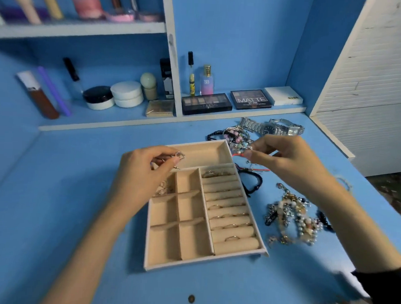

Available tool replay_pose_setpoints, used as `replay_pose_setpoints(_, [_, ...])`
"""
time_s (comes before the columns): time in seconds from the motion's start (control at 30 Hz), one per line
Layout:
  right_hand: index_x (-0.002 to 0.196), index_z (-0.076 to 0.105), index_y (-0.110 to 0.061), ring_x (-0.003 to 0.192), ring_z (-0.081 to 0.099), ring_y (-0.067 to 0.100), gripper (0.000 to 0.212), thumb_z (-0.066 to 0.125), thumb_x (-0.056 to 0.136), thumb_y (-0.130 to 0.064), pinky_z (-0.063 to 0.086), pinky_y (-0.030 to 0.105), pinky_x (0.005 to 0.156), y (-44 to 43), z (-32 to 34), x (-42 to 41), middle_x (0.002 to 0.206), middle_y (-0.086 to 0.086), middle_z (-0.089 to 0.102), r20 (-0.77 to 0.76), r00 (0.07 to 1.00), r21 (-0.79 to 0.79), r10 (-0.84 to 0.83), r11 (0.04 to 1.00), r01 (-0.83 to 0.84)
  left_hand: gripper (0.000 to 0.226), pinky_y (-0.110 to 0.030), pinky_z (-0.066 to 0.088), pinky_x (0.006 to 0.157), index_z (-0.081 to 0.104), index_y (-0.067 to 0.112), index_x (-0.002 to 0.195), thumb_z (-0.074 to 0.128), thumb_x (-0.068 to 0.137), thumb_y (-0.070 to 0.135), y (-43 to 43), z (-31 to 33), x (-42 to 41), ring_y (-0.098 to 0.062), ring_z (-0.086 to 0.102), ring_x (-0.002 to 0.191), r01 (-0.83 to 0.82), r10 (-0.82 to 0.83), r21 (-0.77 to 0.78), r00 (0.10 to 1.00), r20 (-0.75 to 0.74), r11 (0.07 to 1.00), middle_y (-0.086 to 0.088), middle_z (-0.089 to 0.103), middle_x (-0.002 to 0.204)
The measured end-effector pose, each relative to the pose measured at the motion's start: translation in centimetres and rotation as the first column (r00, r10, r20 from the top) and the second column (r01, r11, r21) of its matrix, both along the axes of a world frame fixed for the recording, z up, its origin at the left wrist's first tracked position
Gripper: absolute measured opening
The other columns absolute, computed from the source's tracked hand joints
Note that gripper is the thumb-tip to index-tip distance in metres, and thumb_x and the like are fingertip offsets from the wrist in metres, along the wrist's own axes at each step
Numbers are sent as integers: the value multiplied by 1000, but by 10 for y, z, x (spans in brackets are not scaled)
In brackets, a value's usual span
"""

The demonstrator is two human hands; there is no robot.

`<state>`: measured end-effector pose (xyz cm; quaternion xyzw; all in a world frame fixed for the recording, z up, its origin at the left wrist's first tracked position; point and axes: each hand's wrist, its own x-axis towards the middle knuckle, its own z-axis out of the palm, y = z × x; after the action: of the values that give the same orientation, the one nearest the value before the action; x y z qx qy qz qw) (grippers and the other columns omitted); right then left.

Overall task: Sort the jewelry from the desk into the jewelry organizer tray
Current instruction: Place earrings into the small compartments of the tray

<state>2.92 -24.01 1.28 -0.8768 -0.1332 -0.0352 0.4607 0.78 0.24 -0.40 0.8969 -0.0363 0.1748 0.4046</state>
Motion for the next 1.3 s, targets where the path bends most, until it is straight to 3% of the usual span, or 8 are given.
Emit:
replay_pose_setpoints(0.23, [69,66,-25,54,49,3,14,66,83,-27,40,20,53,43,1,1,74,5,69,-1,997,-3,76,997,-76,14,2,38,63,74,17,91,72,78,16,28,-8,-5,10,59,64,-4,4,0,996,-91,1000,22,62,69])
replay_pose_setpoints(0.33, [73,68,-23,52,50,1,11,67,83,-27,38,15,50,57,1,1,66,-5,66,10,995,-43,98,994,-98,13,1,34,56,74,17,89,72,77,12,28,-11,-6,10,50,48,22,-23,-11,995,-99,1000,20,60,62])
replay_pose_setpoints(0.43, [76,69,-21,50,50,2,9,66,83,-26,35,13,48,70,1,0,64,-6,65,8,993,-49,121,991,-120,11,-5,36,54,75,22,80,73,75,13,31,-17,-5,-2,51,53,32,-32,-1,995,-92,999,17,60,53])
replay_pose_setpoints(0.53, [81,72,-17,61,56,8,12,65,84,-26,40,17,56,80,1,-1,70,0,69,15,989,-73,147,987,-145,8,-19,39,59,73,25,75,71,75,18,34,-23,-3,-17,49,60,67,-53,157,994,-93,985,12,56,53])
replay_pose_setpoints(0.77, [82,74,-12,63,53,7,15,60,86,-17,38,17,57,102,-3,-1,76,4,70,17,976,-117,219,969,-216,29,-25,40,74,74,29,84,48,73,32,40,-24,-2,-8,45,83,99,-79,273,993,-84,957,16,59,84])
replay_pose_setpoints(0.87, [82,74,-12,61,50,-2,14,62,85,-16,36,10,58,110,-6,-1,66,-8,61,53,969,-201,241,953,-226,22,-14,33,70,73,26,83,53,80,18,41,-22,-1,-6,41,79,7,-1,207,1000,-28,978,19,50,80])
replay_pose_setpoints(0.97, [84,75,-12,60,46,2,12,65,84,-18,33,15,60,118,-9,0,67,-8,53,73,960,-309,270,921,-236,29,-9,31,64,72,25,79,54,78,3,45,-21,1,-3,43,71,-100,96,131,995,32,986,20,48,74])
replay_pose_setpoints(1.3, [85,74,-14,81,40,13,15,61,84,-22,25,23,63,130,-23,3,73,-6,45,57,941,-449,333,850,-274,31,-4,32,61,72,23,79,52,78,0,45,-21,0,-1,46,68,-104,97,130,993,61,986,19,47,71])
